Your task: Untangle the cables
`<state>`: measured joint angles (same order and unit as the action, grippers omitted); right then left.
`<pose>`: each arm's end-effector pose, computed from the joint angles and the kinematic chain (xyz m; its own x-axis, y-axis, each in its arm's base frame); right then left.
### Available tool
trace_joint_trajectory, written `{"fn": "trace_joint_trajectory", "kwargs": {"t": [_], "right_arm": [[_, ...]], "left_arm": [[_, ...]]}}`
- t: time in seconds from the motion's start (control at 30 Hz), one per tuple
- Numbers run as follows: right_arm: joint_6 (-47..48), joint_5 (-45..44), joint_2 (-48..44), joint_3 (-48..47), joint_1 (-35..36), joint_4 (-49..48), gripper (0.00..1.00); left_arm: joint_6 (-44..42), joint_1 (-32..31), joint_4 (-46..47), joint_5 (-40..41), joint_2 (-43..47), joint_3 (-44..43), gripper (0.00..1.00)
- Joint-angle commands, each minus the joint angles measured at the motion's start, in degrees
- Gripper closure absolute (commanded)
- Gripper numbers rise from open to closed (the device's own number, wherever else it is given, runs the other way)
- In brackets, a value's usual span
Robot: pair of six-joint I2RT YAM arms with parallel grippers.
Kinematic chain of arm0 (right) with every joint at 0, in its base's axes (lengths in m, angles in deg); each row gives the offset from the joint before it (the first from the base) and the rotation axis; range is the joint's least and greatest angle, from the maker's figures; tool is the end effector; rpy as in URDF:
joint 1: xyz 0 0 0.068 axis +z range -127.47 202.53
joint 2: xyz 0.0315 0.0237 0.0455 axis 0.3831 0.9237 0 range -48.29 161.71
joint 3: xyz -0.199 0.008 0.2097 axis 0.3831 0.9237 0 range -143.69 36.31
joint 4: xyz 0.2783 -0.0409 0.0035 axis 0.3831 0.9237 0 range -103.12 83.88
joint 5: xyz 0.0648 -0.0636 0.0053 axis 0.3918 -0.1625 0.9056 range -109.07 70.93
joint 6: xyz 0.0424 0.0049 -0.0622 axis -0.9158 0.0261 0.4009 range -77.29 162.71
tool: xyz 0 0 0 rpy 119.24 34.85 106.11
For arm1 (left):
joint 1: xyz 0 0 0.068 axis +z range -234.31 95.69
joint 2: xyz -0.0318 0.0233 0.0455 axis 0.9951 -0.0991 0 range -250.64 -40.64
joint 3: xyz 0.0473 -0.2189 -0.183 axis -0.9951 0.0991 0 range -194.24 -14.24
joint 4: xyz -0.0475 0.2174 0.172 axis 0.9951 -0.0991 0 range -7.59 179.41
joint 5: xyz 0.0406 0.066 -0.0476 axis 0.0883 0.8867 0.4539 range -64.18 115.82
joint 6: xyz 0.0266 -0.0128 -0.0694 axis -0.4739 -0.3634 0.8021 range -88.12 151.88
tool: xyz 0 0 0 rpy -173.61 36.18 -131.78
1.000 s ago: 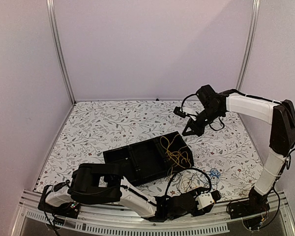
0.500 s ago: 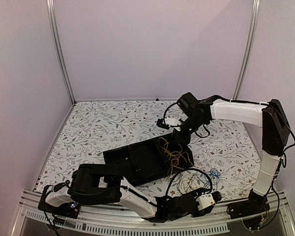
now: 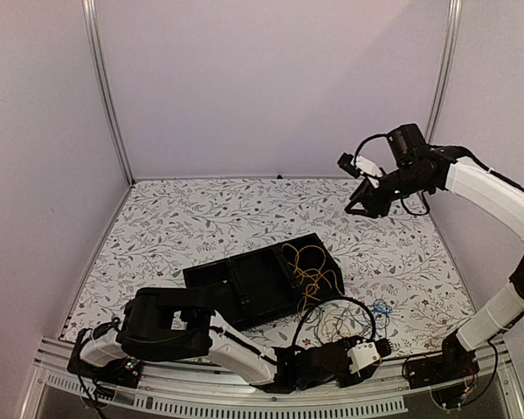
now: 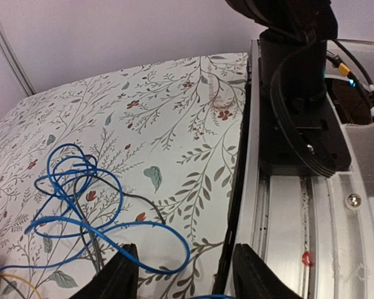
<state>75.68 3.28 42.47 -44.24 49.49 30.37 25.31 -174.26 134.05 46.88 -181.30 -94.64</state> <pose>0.3232 0.1916 0.2992 -0.2652 -0.6997 -0.6634 -0.9111 0.4070 -0.0651 0.0235 -0.5498 0.0545 0.1065 0.3072 -0.9457 0.9268 0.3138 0.2063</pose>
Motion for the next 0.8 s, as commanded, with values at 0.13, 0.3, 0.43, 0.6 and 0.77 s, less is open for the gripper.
{"fn": "trace_joint_trajectory", "kwargs": {"t": [0.13,0.3,0.43,0.6,0.77], "right_arm": [[-1.5,3.3,-19.8,12.9,-9.2,1.9,0.55],[0.5,5.0,-27.0,18.1,-9.6,6.2,0.57],[3.1,10.1,-31.3,21.2,-9.6,9.3,0.61],[6.4,13.3,-33.4,21.1,-9.6,12.9,0.63],[9.2,16.3,-31.7,20.2,-9.5,16.1,0.61]], "left_arm": [[17.4,5.5,-6.4,-9.0,7.0,0.0,0.52],[24.0,8.4,-5.6,-12.8,7.9,-0.2,0.56],[28.5,9.9,-6.9,-13.0,7.7,-2.0,0.58],[34.6,12.2,-9.3,-12.3,6.8,-4.5,0.59],[36.1,12.9,-9.8,-10.3,5.8,-7.0,0.59]]}}
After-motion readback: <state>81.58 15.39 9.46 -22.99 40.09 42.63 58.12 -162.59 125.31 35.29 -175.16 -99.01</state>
